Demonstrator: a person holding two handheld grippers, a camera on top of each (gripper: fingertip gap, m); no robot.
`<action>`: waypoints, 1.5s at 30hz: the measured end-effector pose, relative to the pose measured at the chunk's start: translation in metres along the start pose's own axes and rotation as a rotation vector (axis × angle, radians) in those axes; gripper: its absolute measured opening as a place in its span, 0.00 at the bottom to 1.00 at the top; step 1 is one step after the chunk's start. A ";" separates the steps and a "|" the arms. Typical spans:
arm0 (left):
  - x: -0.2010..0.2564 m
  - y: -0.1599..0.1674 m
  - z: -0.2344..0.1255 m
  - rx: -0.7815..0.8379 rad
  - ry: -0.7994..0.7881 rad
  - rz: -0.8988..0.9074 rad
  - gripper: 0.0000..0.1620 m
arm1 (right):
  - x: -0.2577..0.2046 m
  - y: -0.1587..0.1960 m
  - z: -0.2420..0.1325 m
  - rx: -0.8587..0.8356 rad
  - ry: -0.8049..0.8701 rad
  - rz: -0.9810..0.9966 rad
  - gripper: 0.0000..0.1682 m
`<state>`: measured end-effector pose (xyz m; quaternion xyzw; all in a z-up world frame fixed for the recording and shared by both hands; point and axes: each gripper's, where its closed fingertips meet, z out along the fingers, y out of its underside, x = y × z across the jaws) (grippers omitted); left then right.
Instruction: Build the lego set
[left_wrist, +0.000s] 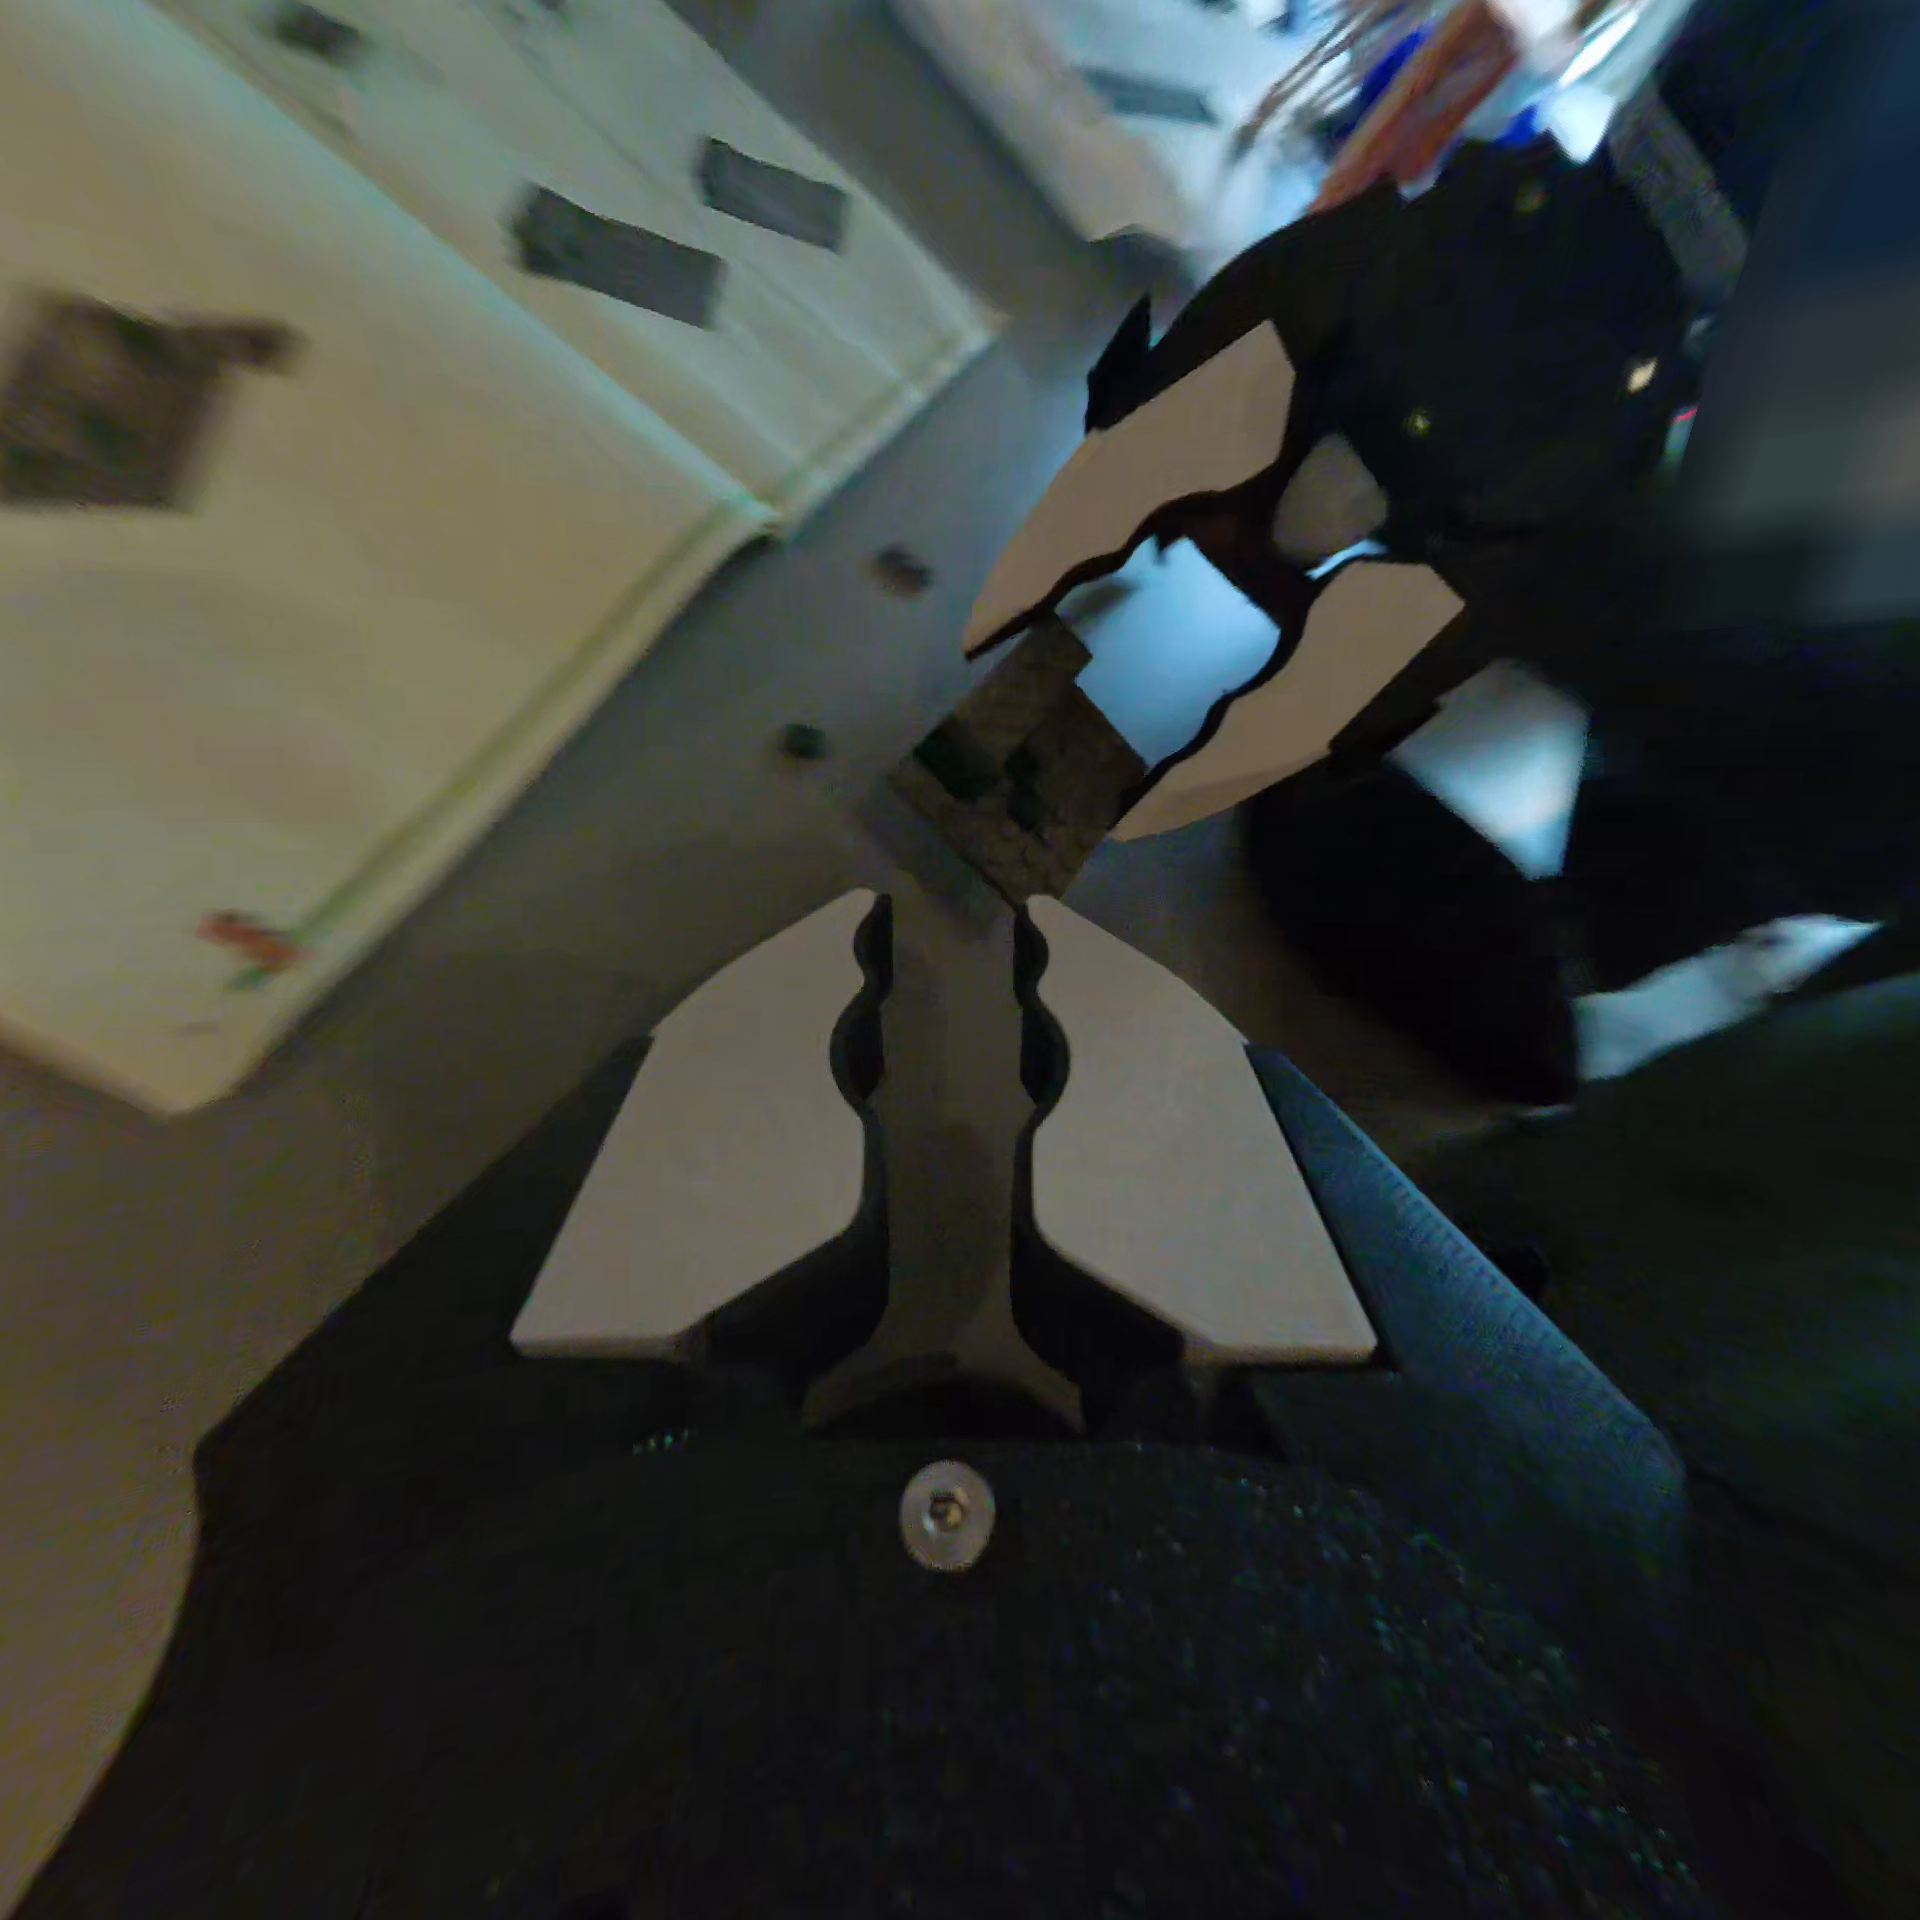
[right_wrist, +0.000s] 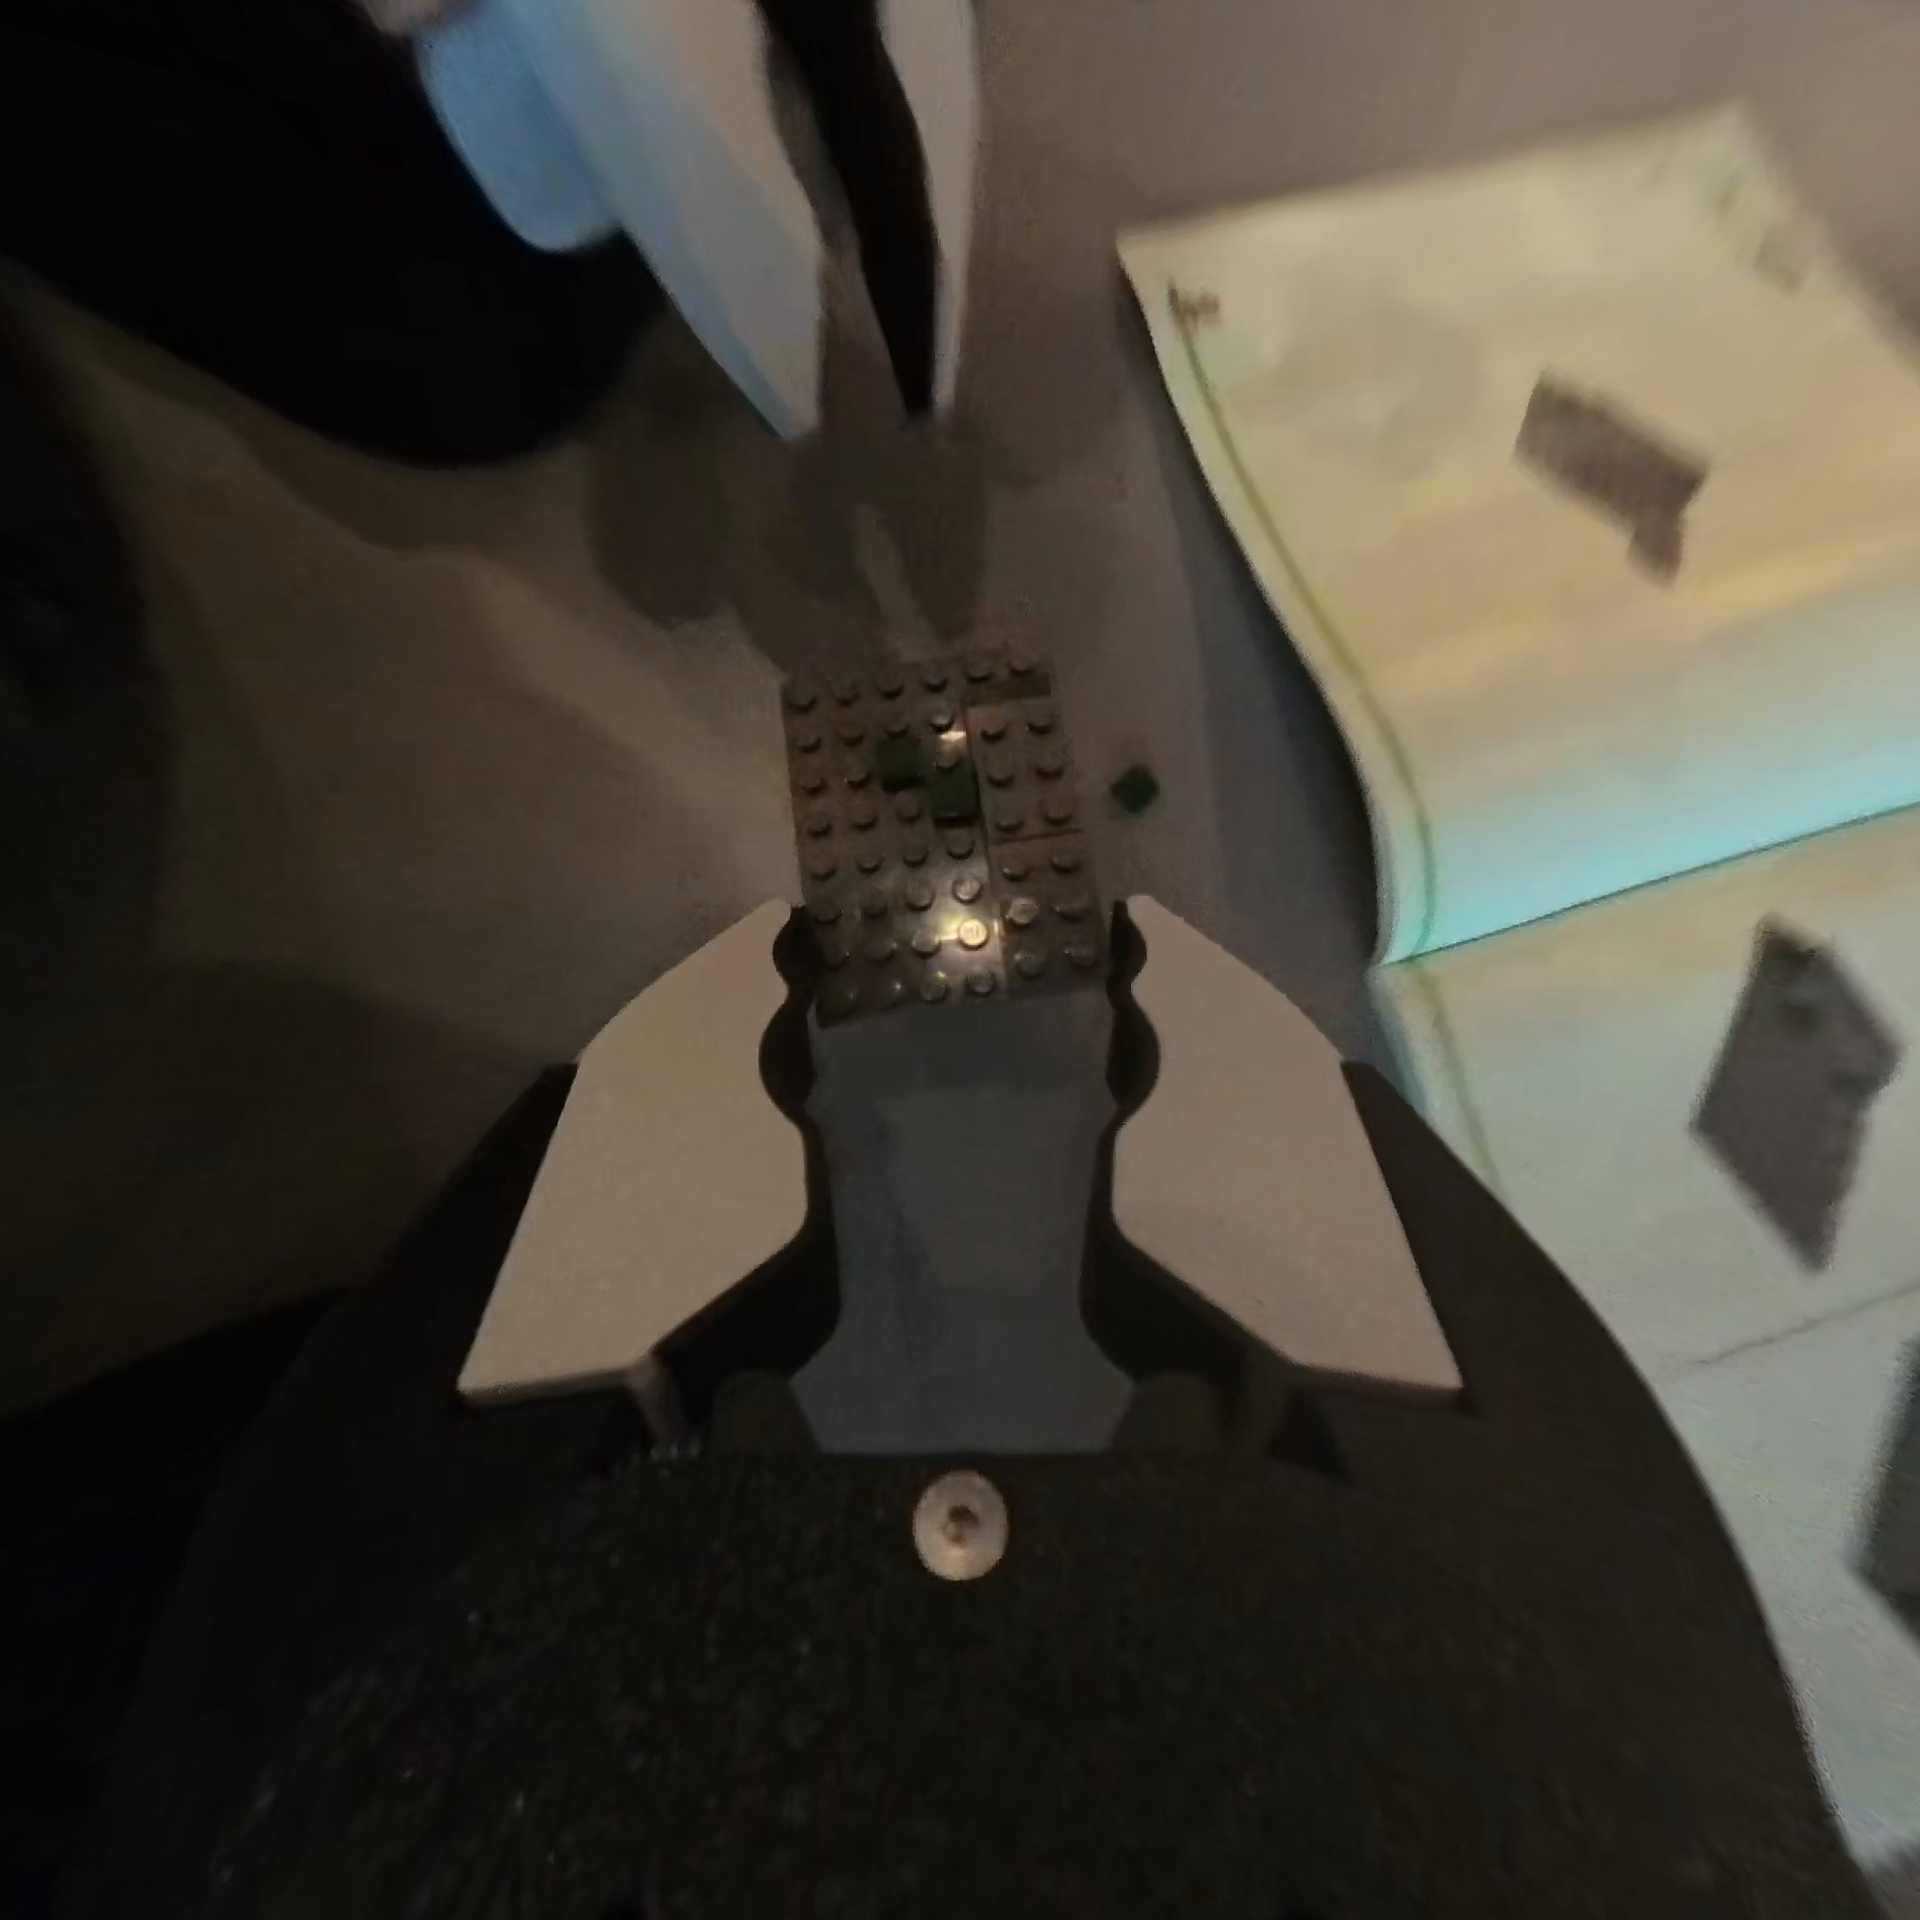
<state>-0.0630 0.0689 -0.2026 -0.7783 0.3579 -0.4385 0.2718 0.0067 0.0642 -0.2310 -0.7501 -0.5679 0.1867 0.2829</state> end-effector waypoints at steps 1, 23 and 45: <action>-0.003 0.000 -0.002 0.002 -0.039 0.031 0.13 | 0.001 0.003 0.006 -0.016 -0.010 0.020 0.33; -0.017 0.002 -0.014 0.068 -0.239 0.211 0.15 | -0.007 0.034 -0.042 -0.036 0.076 0.027 0.24; 0.017 0.006 0.001 0.053 -0.178 0.368 0.13 | -0.035 0.052 -0.020 -0.004 -0.014 0.213 0.04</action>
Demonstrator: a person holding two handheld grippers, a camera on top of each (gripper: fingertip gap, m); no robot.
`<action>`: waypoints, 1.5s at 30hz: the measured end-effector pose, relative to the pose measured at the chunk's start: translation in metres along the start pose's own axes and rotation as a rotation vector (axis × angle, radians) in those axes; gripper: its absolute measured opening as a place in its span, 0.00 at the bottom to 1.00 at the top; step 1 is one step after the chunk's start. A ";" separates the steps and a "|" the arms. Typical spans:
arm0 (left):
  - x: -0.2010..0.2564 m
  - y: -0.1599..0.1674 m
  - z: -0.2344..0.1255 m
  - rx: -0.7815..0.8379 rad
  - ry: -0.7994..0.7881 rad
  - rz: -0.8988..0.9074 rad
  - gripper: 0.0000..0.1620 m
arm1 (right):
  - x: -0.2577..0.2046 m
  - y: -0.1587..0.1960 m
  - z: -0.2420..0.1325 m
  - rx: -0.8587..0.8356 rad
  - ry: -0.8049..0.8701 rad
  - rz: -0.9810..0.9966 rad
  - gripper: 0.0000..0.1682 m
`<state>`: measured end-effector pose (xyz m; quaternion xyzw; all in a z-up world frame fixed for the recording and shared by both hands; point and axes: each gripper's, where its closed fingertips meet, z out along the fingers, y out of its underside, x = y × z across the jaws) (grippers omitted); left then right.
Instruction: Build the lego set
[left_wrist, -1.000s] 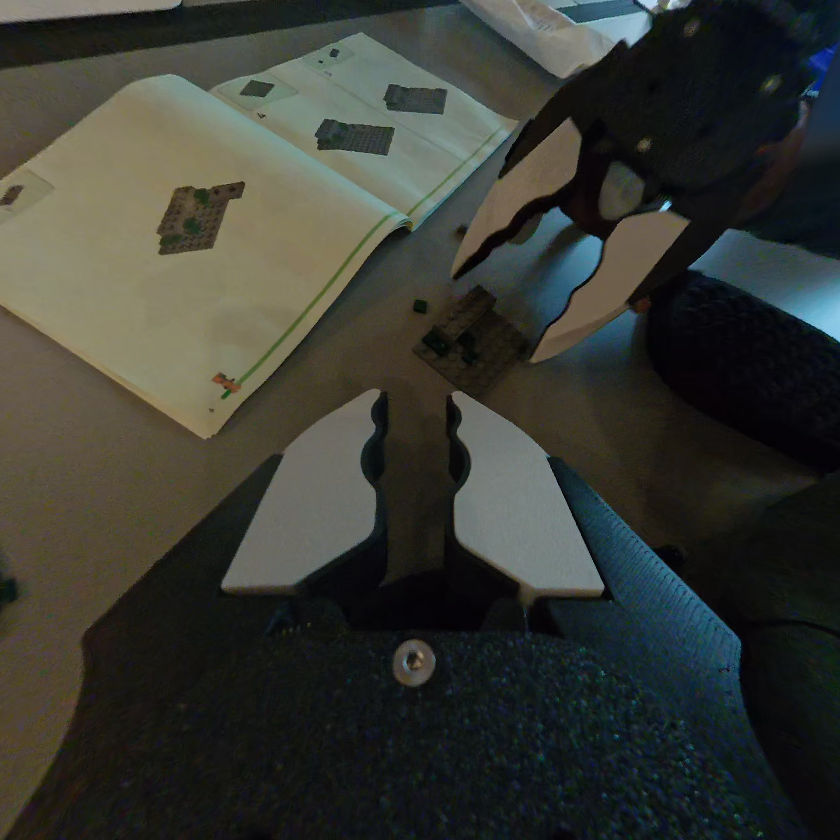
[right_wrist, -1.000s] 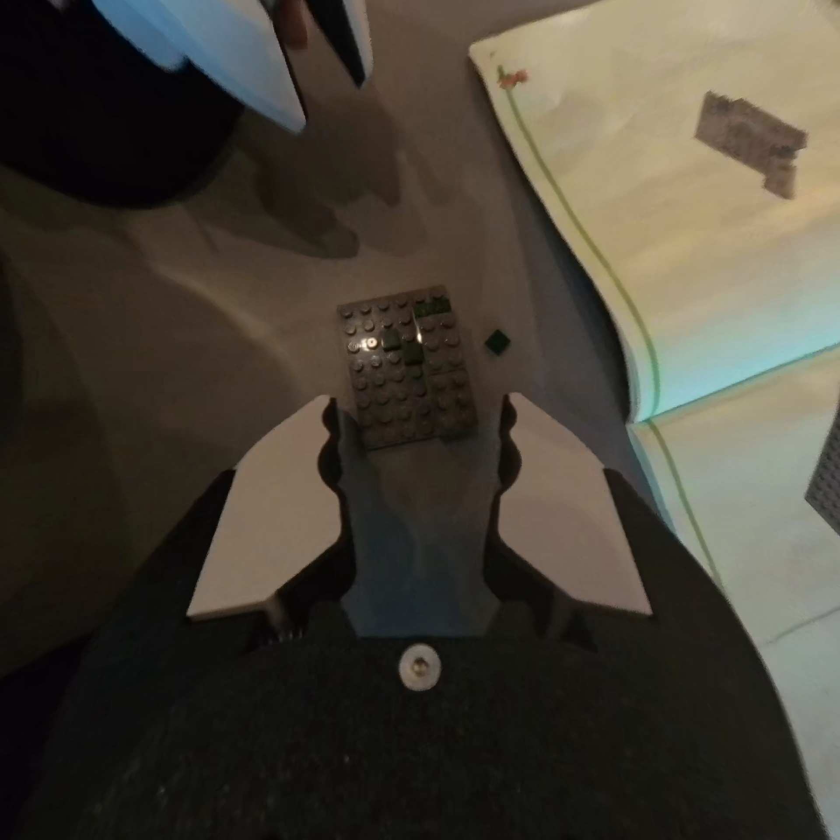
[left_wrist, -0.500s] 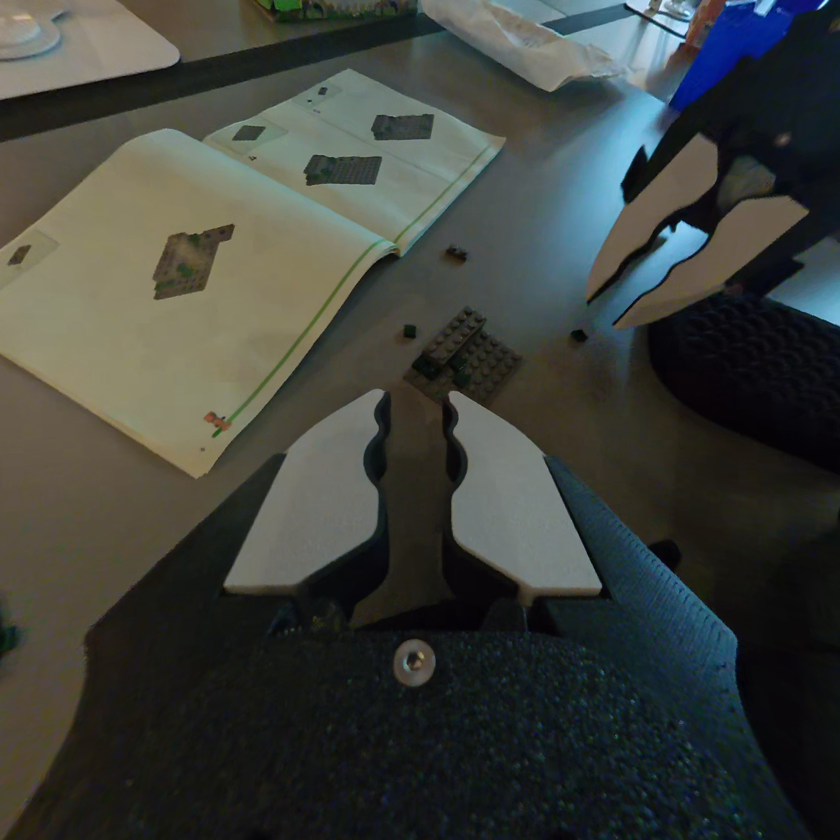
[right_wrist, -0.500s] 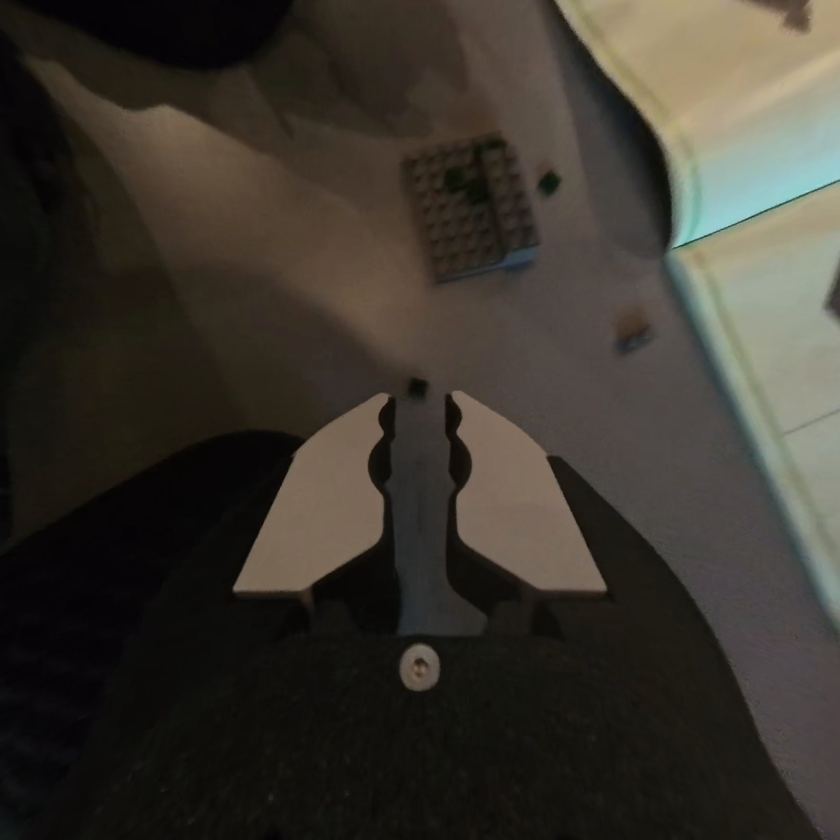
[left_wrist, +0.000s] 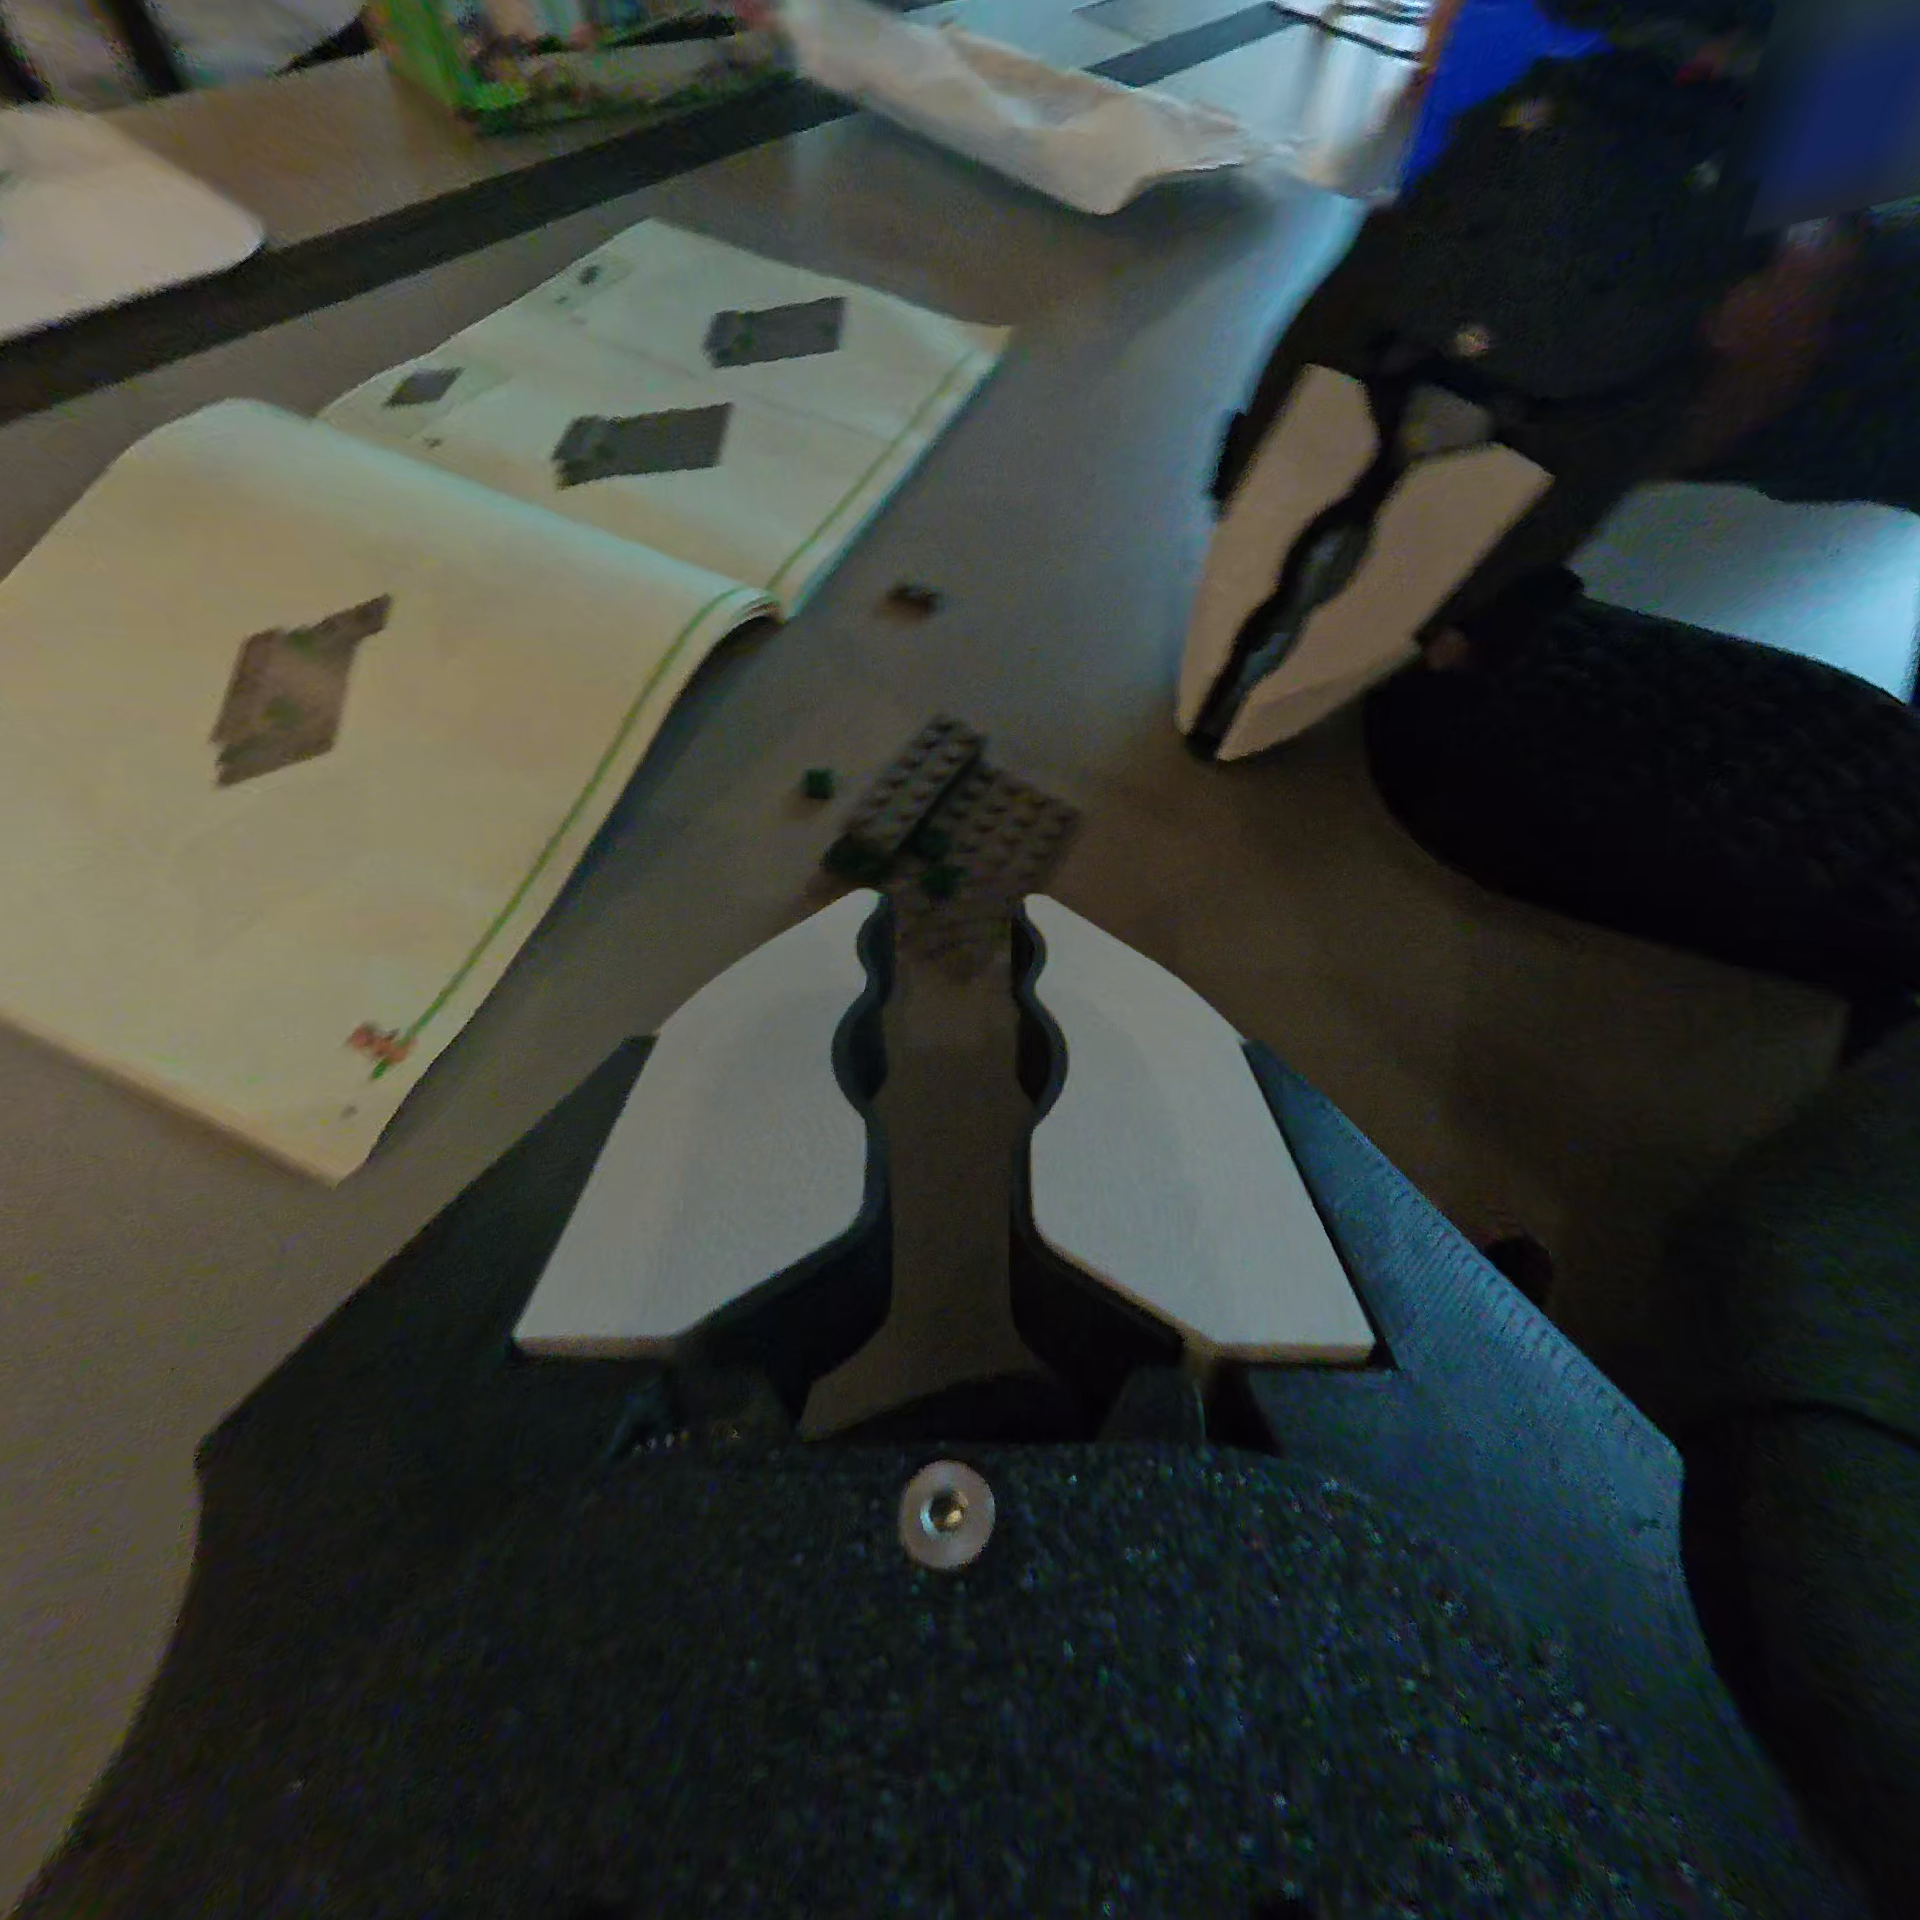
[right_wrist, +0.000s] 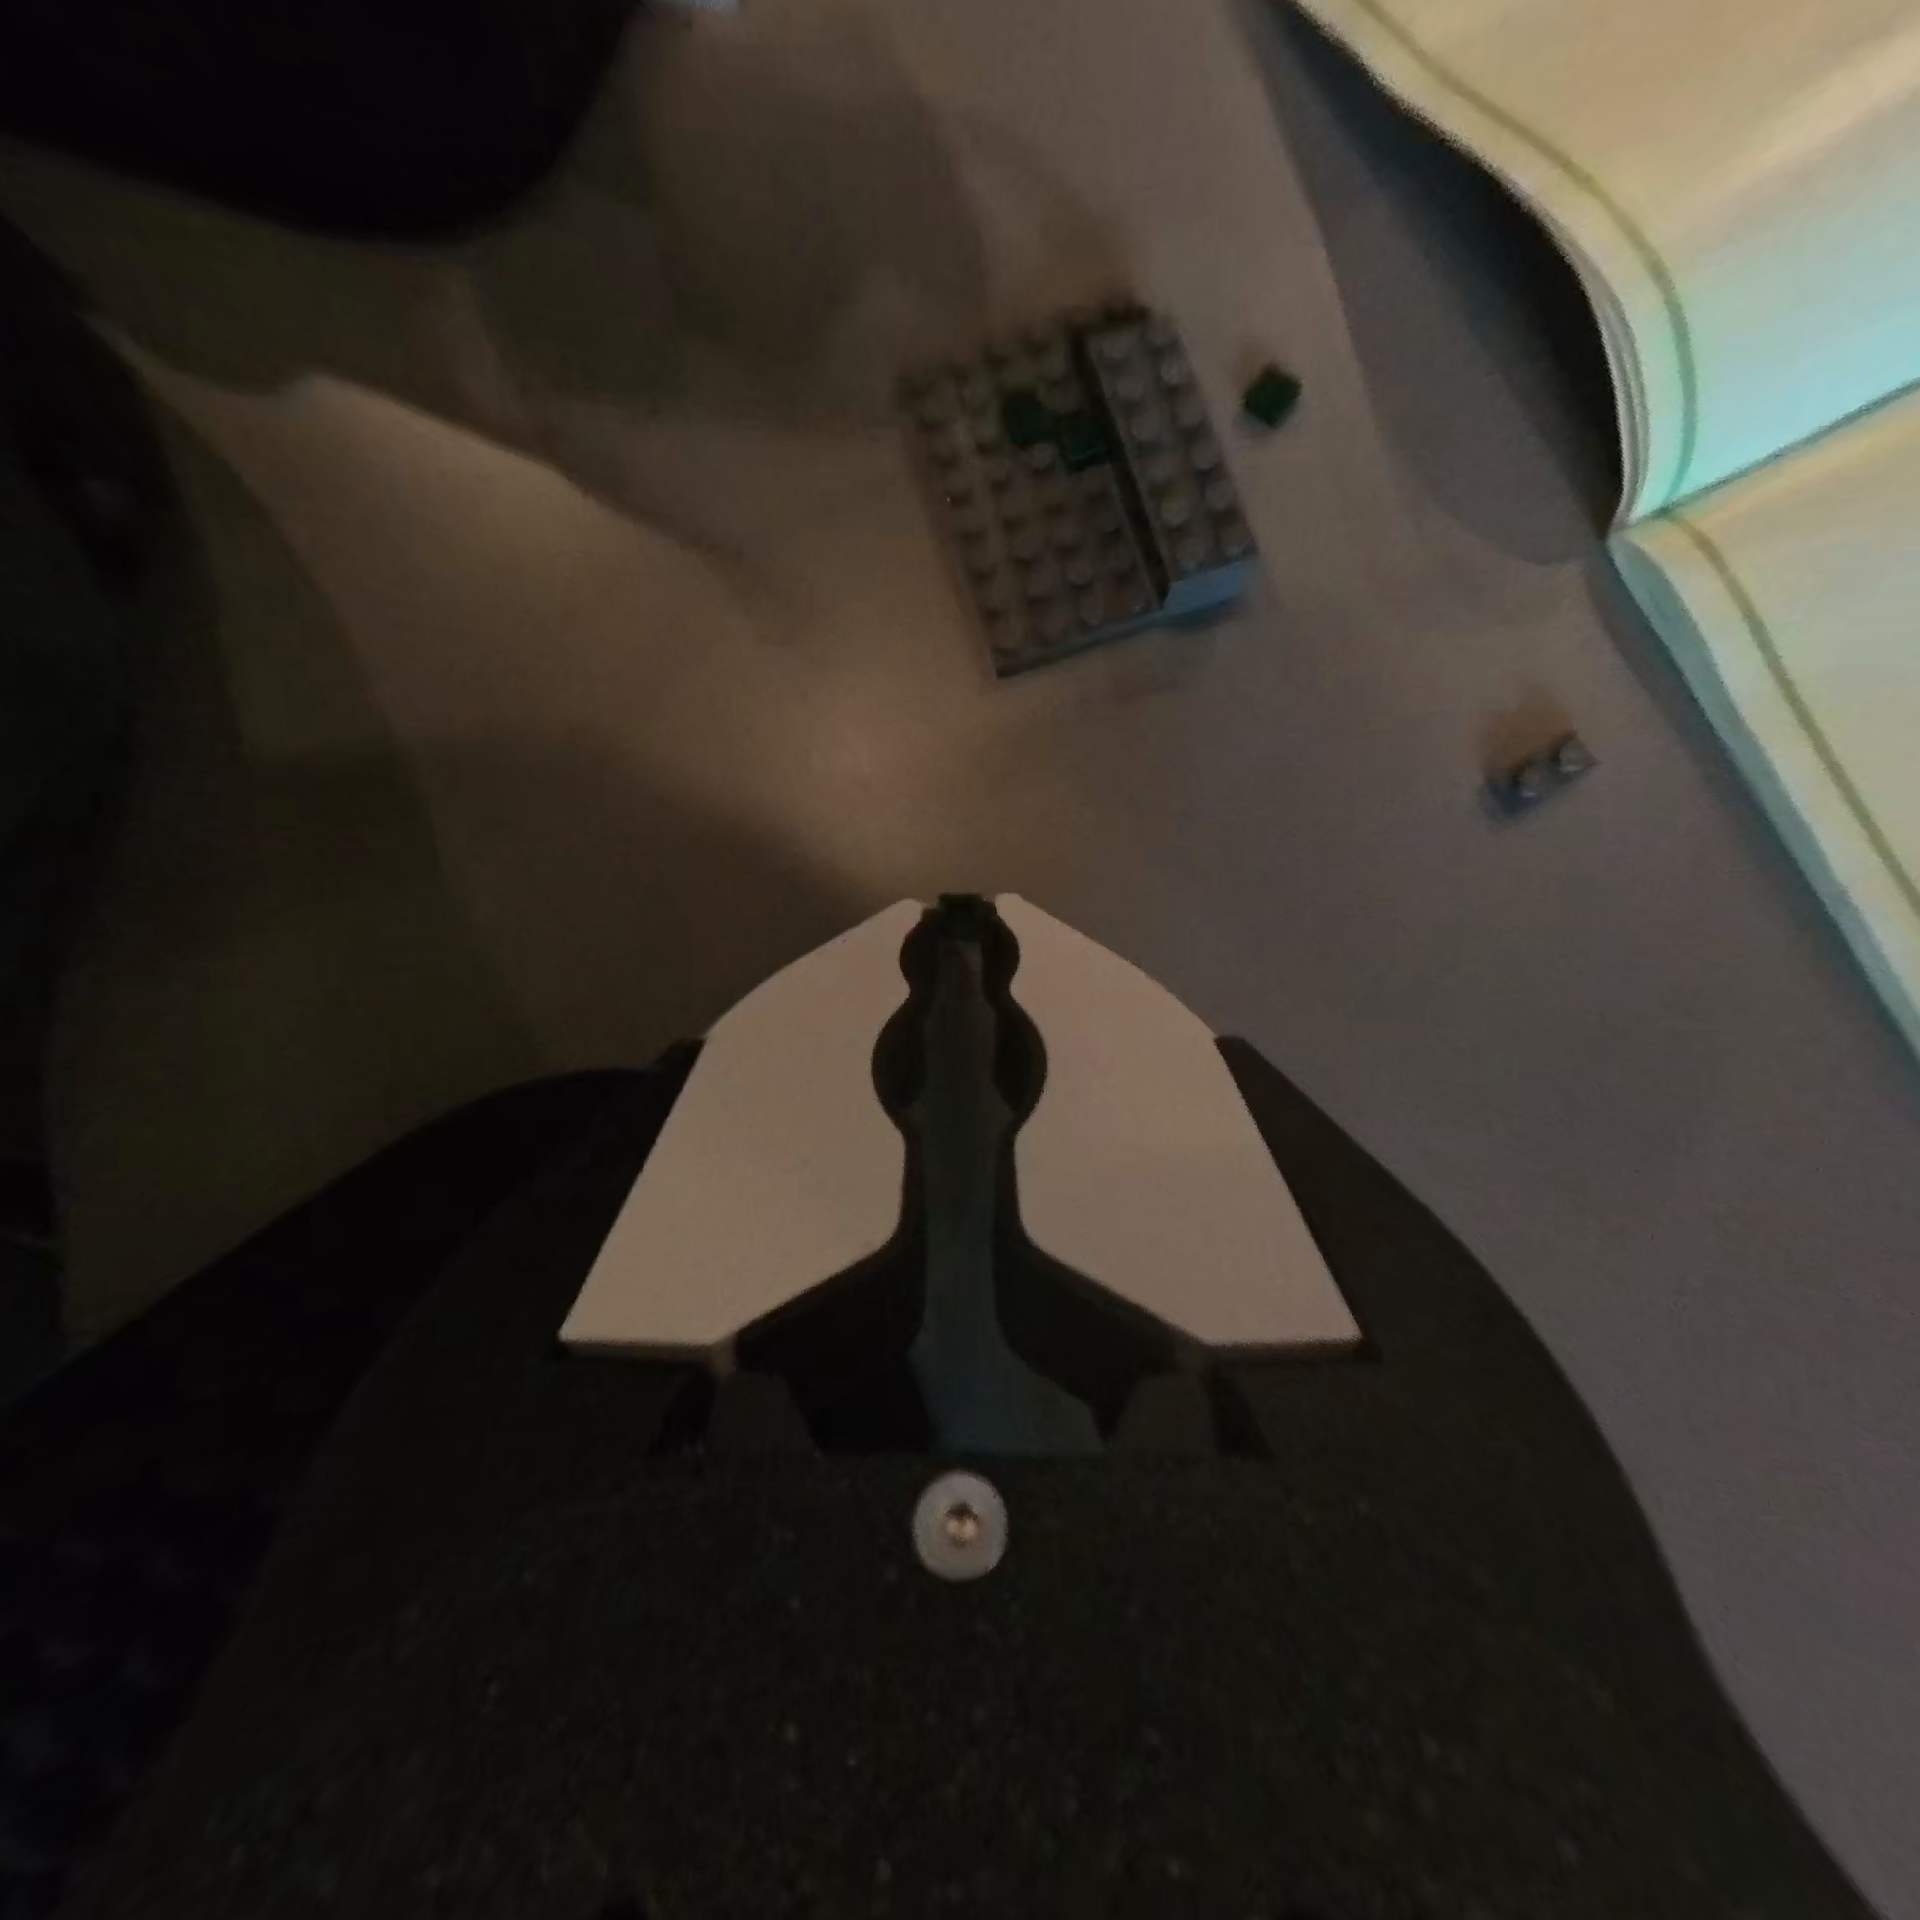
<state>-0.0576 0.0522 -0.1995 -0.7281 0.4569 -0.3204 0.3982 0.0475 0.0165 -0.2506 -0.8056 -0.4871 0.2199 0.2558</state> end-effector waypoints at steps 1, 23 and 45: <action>0.004 -0.002 0.001 0.010 0.017 0.027 0.14 | -0.003 -0.006 -0.001 0.032 -0.032 0.027 0.04; 0.075 -0.036 -0.021 0.276 0.220 0.581 0.04 | -0.077 -0.111 -0.032 0.409 -0.890 0.374 0.04; 0.050 -0.019 -0.010 0.112 0.336 -0.042 0.02 | -0.044 -0.103 -0.014 0.428 -0.247 -0.093 0.10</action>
